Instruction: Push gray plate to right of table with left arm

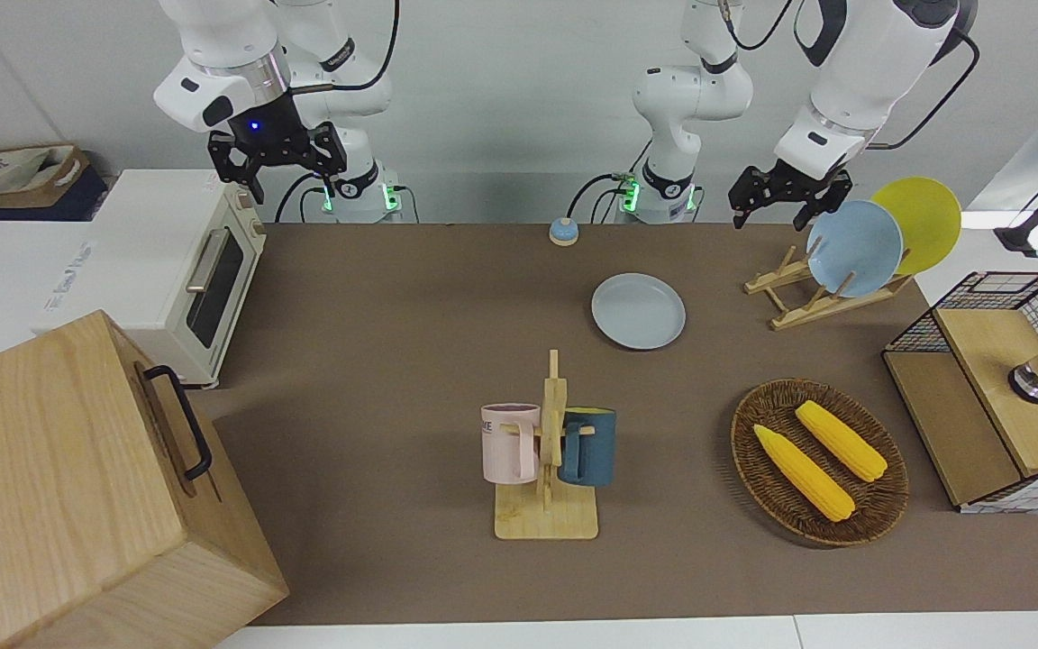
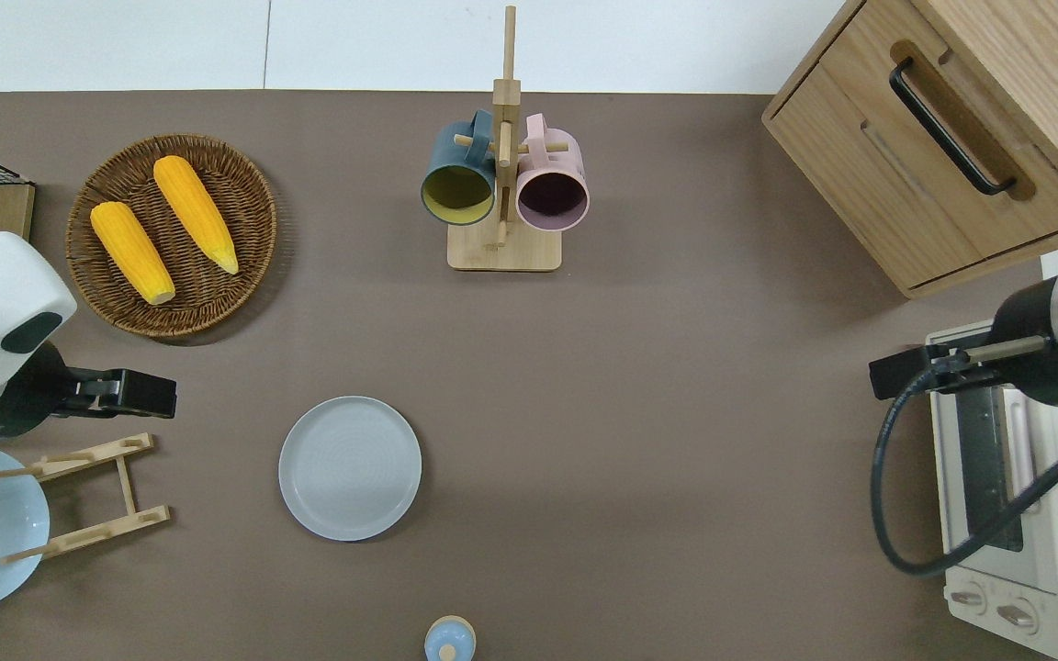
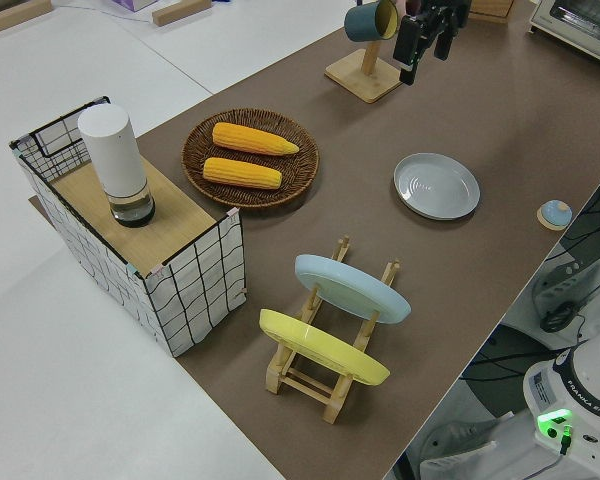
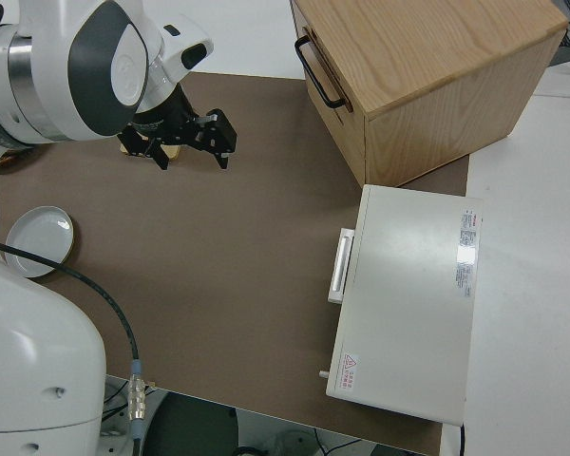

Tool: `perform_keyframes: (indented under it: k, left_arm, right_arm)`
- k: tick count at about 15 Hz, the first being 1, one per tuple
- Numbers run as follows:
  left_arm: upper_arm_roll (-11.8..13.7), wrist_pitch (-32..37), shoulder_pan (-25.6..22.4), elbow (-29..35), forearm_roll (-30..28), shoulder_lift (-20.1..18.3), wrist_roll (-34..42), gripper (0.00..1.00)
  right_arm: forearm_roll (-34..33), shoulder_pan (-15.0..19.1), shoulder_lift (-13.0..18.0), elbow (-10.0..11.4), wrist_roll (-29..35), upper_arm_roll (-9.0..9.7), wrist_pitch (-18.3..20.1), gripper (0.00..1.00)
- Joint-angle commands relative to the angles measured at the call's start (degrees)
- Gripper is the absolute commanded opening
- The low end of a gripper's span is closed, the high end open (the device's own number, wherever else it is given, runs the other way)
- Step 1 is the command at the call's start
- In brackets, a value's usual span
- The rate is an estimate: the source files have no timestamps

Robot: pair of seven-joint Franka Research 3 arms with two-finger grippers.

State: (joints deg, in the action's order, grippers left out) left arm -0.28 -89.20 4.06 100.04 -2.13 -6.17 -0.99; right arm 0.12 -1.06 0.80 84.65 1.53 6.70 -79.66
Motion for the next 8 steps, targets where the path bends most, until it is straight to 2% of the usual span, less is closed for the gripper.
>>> perform_keyframes:
  k: [1,8]
  left_arm:
    - [1.41,1.81,0.41,0.94,0.01,-0.59,-1.89,1.00]
    - [1.34,2.01,0.50,1.56,-0.07,-0.68,-2.00,1.00]
  right_arm:
    - [0.59,1.15,0.17,-0.45,0.14,0.86,0.83,0.983]
    - [0.59,1.15,0.17,-0.45,0.05,0.86,0.83,0.983]
